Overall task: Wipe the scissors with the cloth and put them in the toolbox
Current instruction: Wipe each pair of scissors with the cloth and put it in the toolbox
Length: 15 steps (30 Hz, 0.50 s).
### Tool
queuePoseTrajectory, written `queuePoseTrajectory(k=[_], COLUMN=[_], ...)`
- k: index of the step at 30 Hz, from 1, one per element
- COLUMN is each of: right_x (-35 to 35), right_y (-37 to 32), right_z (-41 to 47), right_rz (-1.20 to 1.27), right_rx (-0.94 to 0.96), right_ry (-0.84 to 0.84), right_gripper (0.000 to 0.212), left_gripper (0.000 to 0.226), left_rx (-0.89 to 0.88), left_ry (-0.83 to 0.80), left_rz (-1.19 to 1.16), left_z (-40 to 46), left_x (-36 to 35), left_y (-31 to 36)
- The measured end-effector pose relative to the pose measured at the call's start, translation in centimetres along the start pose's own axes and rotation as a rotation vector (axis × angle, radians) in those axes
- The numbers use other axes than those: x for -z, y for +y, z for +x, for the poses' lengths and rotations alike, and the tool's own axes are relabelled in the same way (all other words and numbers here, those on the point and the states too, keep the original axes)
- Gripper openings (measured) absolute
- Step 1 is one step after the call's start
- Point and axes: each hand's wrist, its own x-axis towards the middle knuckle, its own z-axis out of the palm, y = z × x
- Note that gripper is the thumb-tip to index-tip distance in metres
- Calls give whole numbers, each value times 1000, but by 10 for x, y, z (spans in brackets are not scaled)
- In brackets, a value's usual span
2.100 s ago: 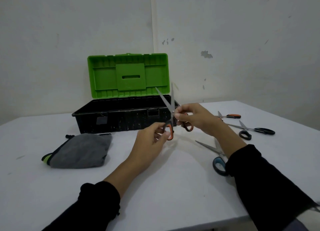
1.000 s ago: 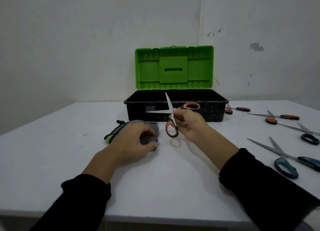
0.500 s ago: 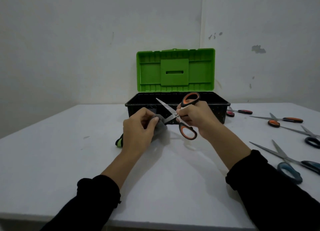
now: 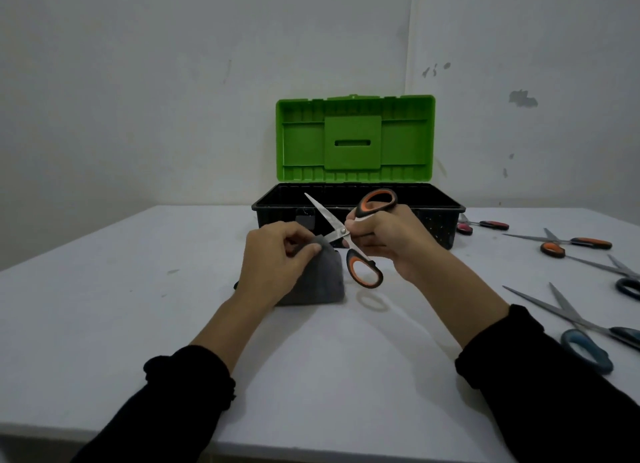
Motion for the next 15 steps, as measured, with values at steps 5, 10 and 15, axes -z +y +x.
queuePoseTrajectory(k=[5,10,15], right_x=[0,-24,-24], right_y=[2,10,10], right_z=[2,-5,-6], right_rz=[-27,147,243], right_rx=[12,-57,-32], right_ry=[82,-5,-43], right_gripper=[11,12,9], left_gripper=[5,6,15], left_rx=[109,16,44], left_ry=[128,96,42], left_rz=[-217,-267,-270], left_z=[4,-1,1], left_x=[0,-6,-2], left_y=[-3,-4,-6])
